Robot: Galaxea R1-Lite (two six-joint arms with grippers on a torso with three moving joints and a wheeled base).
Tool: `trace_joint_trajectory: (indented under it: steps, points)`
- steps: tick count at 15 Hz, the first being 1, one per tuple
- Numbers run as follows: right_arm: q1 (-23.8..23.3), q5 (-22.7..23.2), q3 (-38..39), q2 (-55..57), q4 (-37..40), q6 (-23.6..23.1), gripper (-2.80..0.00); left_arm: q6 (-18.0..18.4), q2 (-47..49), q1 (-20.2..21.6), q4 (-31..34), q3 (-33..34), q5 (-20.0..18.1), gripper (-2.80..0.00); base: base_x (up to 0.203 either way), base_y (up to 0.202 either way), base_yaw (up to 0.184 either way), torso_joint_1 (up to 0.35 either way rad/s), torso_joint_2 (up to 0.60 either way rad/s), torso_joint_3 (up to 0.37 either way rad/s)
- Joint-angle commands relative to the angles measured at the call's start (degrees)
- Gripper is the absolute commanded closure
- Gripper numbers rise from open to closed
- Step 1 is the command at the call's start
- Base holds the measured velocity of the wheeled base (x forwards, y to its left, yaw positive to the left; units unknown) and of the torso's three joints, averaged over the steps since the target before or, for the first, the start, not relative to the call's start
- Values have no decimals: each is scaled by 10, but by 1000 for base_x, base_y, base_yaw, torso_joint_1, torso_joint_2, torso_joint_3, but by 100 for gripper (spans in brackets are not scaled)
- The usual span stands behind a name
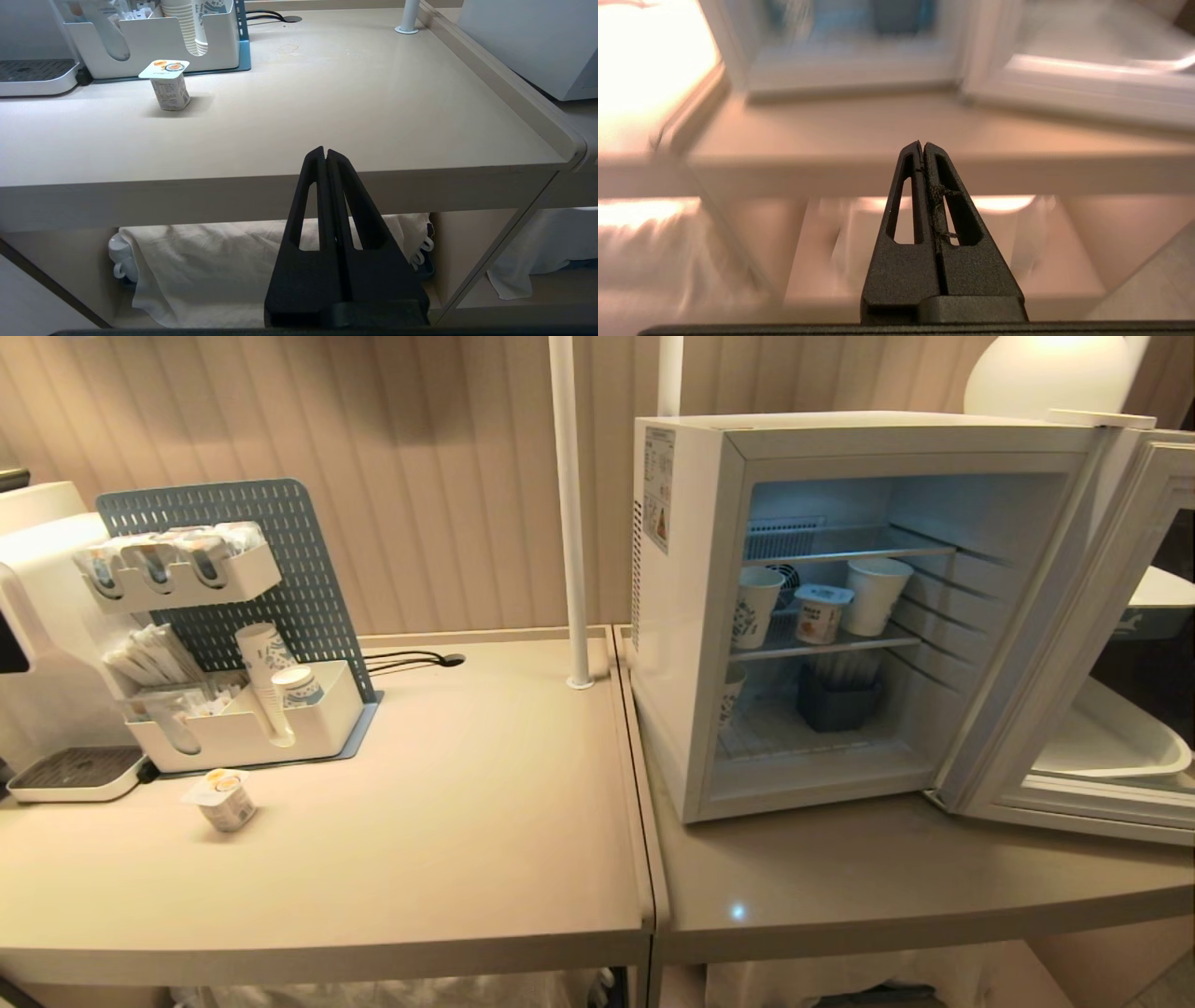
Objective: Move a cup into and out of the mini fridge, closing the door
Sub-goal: Put the yoghurt in the freezer
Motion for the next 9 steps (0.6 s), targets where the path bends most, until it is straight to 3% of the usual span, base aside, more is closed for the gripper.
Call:
trace_joint_trajectory:
  steps: [1, 6, 9]
  points:
    - [0, 5, -3, -1, 11, 0, 0, 0, 1, 0, 0, 0, 0, 0, 0, 0, 0, 0, 0, 0]
    - [0, 5, -3, -2, 10, 0, 0, 0, 1, 0, 0, 0, -1, 0, 1, 8, -4, 0, 0, 1]
    - [0, 5, -3, -2, 10, 0, 0, 0, 1, 0, 0, 0, -1, 0, 2, 151, -2, 4, 2, 4]
